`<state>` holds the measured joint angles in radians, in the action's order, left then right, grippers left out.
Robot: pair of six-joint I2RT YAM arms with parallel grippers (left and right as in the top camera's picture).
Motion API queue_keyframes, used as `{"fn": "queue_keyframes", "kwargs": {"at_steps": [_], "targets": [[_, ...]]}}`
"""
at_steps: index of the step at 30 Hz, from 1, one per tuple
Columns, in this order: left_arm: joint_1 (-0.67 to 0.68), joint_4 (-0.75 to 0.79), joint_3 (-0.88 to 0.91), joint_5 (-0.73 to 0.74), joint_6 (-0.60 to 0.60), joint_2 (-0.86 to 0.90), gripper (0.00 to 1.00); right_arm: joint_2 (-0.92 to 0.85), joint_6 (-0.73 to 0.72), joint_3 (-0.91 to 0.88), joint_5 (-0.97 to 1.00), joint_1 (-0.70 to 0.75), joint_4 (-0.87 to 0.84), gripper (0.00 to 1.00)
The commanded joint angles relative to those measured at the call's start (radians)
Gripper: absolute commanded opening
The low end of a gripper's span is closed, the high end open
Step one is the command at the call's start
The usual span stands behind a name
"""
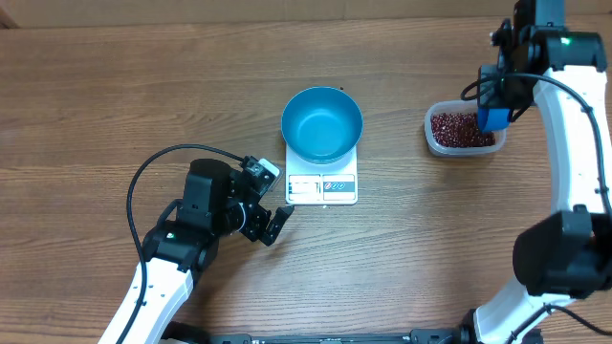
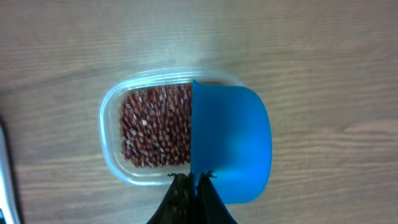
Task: Scoop item into bowl and weigh 150g on scale
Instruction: 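Lower the blue scoop into the red beans with the right gripper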
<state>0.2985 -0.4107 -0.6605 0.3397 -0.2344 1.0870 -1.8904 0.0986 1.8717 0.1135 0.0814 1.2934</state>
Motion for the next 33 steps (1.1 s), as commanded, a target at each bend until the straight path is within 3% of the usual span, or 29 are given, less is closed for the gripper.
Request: {"fn": "queue_keyframes", "kwargs": {"at_steps": [1, 21, 33], "targets": [[-0.006, 0.003, 0.006, -0.003, 0.022, 0.005, 1.0, -0.047, 0.008, -0.006, 0.025, -0.002, 0.018, 0.04], [-0.006, 0.003, 0.006, -0.003, 0.022, 0.005, 1.0, -0.12, -0.014, -0.079, -0.02, -0.026, -0.033, 0.04], [-0.006, 0.003, 0.006, -0.003, 0.022, 0.005, 0.99, -0.12, -0.024, -0.119, -0.236, -0.061, -0.051, 0.04]]}}
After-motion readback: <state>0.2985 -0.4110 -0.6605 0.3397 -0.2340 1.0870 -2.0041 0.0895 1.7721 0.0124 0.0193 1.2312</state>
